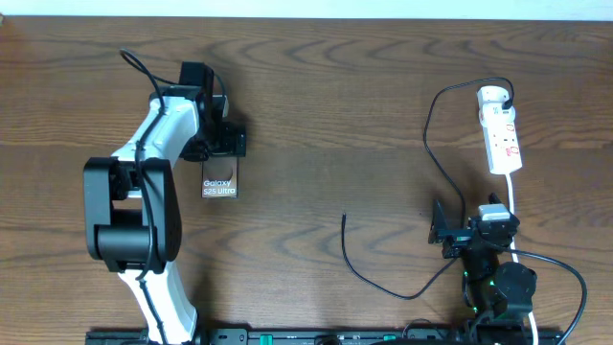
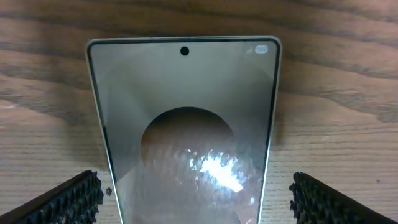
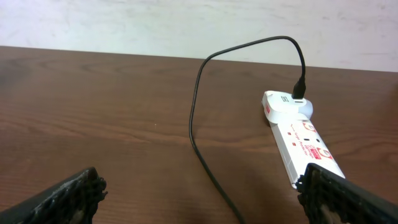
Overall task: Plug charger to phone and switch on socket
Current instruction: 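Lower the left gripper and close it on the phone's top edge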
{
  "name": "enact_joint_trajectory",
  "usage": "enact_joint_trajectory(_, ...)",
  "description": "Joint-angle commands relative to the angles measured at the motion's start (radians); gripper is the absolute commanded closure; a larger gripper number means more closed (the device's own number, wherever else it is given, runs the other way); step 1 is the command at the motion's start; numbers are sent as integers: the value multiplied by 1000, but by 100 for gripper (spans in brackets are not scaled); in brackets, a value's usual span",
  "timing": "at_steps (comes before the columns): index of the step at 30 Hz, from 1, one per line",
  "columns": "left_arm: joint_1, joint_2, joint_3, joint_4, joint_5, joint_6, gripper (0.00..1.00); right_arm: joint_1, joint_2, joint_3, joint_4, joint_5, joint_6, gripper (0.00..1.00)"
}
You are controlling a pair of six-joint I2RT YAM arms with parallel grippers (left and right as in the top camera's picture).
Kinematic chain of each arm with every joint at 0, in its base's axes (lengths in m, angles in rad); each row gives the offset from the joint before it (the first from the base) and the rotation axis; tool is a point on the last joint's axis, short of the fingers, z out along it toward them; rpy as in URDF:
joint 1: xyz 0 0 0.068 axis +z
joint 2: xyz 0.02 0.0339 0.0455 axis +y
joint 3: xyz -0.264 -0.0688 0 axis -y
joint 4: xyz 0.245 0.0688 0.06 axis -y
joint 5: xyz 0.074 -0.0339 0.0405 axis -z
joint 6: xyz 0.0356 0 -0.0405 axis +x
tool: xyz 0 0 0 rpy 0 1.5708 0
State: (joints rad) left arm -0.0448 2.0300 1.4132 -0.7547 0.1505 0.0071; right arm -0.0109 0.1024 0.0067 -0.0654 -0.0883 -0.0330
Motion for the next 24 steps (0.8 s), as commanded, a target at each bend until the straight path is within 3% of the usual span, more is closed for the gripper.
enact_joint_trajectory(1,-2,17,-5,-2,-14,19,4,3,-5,-1,-5,8,13,1)
enact_joint_trajectory(24,-2,60,-5,-2,-14,27,4,3,-5,-1,-5,8,13,1)
